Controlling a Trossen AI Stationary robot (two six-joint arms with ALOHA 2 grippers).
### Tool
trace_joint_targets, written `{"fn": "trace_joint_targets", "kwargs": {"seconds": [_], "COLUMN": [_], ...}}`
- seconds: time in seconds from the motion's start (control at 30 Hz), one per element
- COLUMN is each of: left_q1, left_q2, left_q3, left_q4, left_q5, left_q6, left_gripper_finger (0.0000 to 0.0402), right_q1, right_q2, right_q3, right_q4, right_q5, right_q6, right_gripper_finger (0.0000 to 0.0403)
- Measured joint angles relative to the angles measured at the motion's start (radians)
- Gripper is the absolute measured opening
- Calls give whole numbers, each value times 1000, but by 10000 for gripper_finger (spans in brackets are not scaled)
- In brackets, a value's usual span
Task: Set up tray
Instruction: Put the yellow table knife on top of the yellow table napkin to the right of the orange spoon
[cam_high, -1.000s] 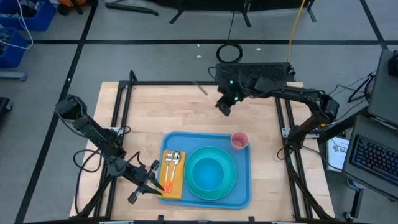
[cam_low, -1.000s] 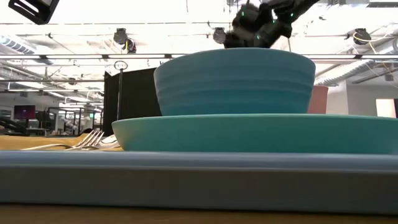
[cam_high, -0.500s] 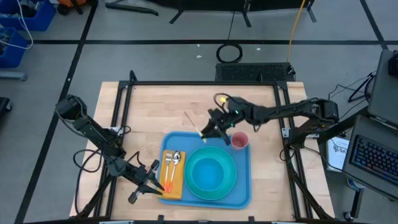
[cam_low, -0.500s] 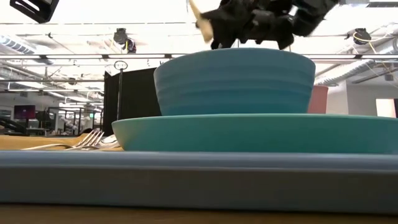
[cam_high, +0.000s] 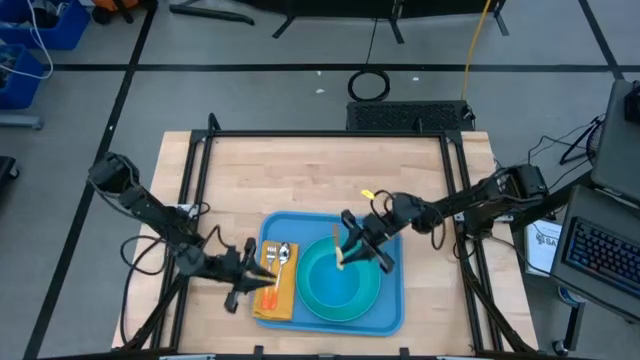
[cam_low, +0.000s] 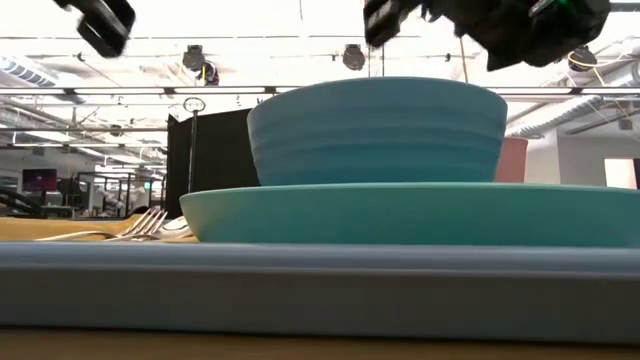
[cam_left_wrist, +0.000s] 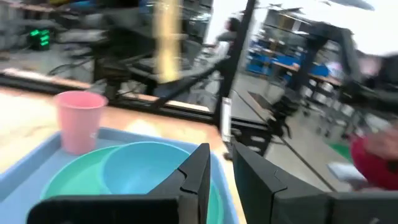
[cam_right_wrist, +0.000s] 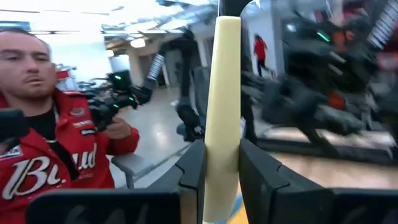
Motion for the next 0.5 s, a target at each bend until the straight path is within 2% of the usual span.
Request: {"fn": "trace_joint_targets", "kwargs": {"seconds": [0.07,0.2,0.37,0.43,0.5], "left_q1": [56,168,227,251,275], "left_q2": [0,6,9,9,9], "left_q3": [0,0,10,30,70], "left_q4": [-6,-3,-12,-14,-17], "left_q5": [24,204,244,305,407], "left_q6": [-47,-89,-17,9,39], "left_gripper_finger": [72,72,72,74,82], "right_q1": [29,77,115,119,118], "right_q2": [0,0,0,0,0], "right_q3": [0,0,1,4,16], "right_q4": [35,69,69,69,62], "right_q5": [3,5,33,34,36], "right_q6": [-28,-45,-69,-83,-94], "right_gripper_finger": [55,55,55,55,55]}}
